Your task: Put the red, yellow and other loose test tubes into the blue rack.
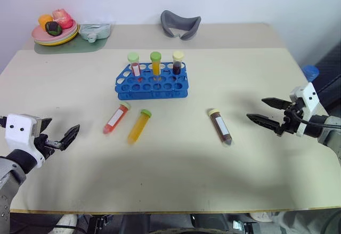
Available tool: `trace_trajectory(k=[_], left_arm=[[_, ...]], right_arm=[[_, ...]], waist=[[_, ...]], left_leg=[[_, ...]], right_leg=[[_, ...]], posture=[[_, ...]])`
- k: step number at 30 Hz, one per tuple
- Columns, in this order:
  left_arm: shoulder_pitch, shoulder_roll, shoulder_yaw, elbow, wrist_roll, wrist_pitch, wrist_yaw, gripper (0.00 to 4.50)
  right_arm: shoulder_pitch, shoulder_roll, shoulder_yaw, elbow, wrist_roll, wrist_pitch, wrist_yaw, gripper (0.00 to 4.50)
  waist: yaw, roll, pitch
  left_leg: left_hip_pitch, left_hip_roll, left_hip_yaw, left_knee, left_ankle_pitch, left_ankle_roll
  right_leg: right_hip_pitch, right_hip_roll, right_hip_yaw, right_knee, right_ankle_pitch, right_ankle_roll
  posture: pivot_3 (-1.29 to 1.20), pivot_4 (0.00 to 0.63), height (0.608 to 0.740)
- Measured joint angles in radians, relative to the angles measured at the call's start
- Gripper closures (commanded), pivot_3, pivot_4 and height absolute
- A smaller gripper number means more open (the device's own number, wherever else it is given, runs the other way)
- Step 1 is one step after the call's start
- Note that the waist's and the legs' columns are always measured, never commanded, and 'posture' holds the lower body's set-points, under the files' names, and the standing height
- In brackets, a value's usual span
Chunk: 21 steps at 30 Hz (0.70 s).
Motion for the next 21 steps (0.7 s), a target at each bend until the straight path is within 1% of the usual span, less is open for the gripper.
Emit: trace_trajectory(k=[6, 10, 12, 15, 17, 19, 21], left_arm=[[-0.002, -0.009, -0.004, 0.001, -0.001, 0.000, 0.006, 0.09], [-0.029, -0.008, -0.022, 0.001, -0.002, 0.001, 0.007, 0.09], [-0.078, -0.004, -0.061, -0.002, -0.011, 0.004, 0.005, 0.09], [-0.160, 0.006, -0.141, -0.014, -0.027, 0.014, -0.002, 0.09], [-0.219, 0.013, -0.227, -0.014, -0.023, 0.014, -0.016, 0.09], [-0.283, 0.012, -0.325, -0.005, -0.015, 0.014, -0.033, 0.09], [-0.377, -0.002, -0.435, 0.008, -0.010, 0.012, -0.058, 0.09]], right_arm=[[-0.018, 0.000, 0.014, -0.011, -0.006, 0.022, -0.021, 0.00], [-0.041, 0.000, 0.039, -0.067, -0.002, 0.094, -0.068, 0.00], [-0.060, 0.000, 0.050, -0.129, 0.012, 0.167, -0.106, 0.00], [-0.105, -0.001, 0.066, -0.235, 0.040, 0.282, -0.171, 0.00], [-0.153, -0.011, 0.088, -0.296, 0.061, 0.396, -0.220, 0.00], [-0.213, -0.025, 0.106, -0.338, 0.087, 0.545, -0.274, 0.00], [-0.308, -0.022, 0.122, -0.367, 0.112, 0.750, -0.340, 0.00]], waist=[[0.001, 0.000, 0.000], [0.001, 0.000, 0.000], [0.002, 0.000, 0.000], [0.003, 0.000, 0.000], [0.003, 0.000, 0.000], [0.003, 0.000, 0.000], [0.003, 0.000, 0.000]], left_leg=[[0.000, 0.000, 0.000, 0.000, 0.000, 0.000], [0.000, 0.000, 0.000, 0.000, 0.000, 0.000], [0.000, 0.000, 0.000, 0.000, 0.000, 0.000], [0.000, 0.000, 0.000, 0.000, 0.000, 0.000], [0.000, 0.000, 0.000, 0.000, 0.000, 0.000], [0.000, 0.000, 0.000, 0.000, 0.000, 0.000], [0.000, 0.000, 0.000, 0.000, 0.000, 0.000]], right_leg=[[0.000, 0.000, 0.000, 0.000, 0.000, 0.000], [0.000, 0.000, 0.000, 0.000, 0.000, 0.000], [0.000, 0.000, 0.000, 0.000, 0.000, 0.000], [0.000, 0.000, 0.000, 0.000, 0.000, 0.000], [0.000, 0.000, 0.000, 0.000, 0.000, 0.000], [0.000, 0.000, 0.000, 0.000, 0.000, 0.000], [0.000, 0.000, 0.000, 0.001, 0.000, 0.000]], posture=[[0.00, 0.150, 0.740], [0.00, 0.150, 0.740], [0.00, 0.150, 0.740], [0.00, 0.150, 0.740], [0.00, 0.150, 0.740], [0.00, 0.150, 0.740], [0.00, 0.150, 0.740]])
